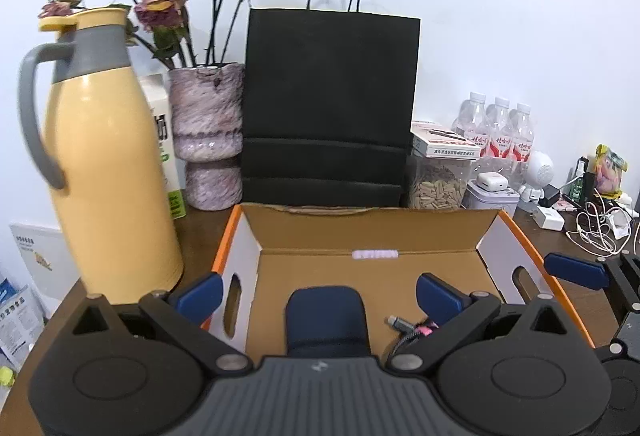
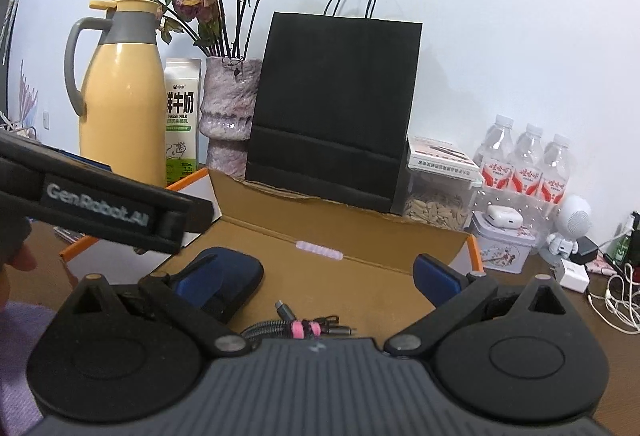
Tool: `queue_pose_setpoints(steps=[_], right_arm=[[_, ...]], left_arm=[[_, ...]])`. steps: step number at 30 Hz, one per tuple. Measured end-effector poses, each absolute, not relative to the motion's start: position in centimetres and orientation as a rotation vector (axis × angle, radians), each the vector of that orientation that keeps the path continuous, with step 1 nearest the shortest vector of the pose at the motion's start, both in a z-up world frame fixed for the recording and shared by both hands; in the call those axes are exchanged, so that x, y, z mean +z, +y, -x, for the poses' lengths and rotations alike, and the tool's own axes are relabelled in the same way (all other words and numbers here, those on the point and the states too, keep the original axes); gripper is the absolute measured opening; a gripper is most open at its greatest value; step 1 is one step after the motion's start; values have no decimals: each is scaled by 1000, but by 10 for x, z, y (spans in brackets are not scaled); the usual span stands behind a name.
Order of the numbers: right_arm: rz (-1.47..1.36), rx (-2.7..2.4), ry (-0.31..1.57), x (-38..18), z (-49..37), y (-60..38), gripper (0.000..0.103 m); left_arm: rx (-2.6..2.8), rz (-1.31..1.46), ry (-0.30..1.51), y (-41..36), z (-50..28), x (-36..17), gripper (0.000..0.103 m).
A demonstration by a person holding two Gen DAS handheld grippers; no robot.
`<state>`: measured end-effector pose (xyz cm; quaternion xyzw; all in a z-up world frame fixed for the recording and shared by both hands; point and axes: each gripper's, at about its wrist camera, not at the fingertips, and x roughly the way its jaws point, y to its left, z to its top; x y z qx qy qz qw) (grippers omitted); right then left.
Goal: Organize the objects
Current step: 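Lower the pouch into the box with the left gripper while the right gripper drops the cable in, then move both grippers back toward the remaining items on the table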
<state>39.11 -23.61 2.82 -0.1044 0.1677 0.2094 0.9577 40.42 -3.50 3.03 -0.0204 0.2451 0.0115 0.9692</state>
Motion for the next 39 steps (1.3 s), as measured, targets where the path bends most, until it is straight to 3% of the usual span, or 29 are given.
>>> queue_pose_setpoints(steps=[25,39], right_arm=[[203,344,417,46,-262,-310,103],[209,292,525,17,-206,-359,103]], left_arm=[[148,41,532,-6,-256,58,103],[213,53,618,22,-190,30,103]])
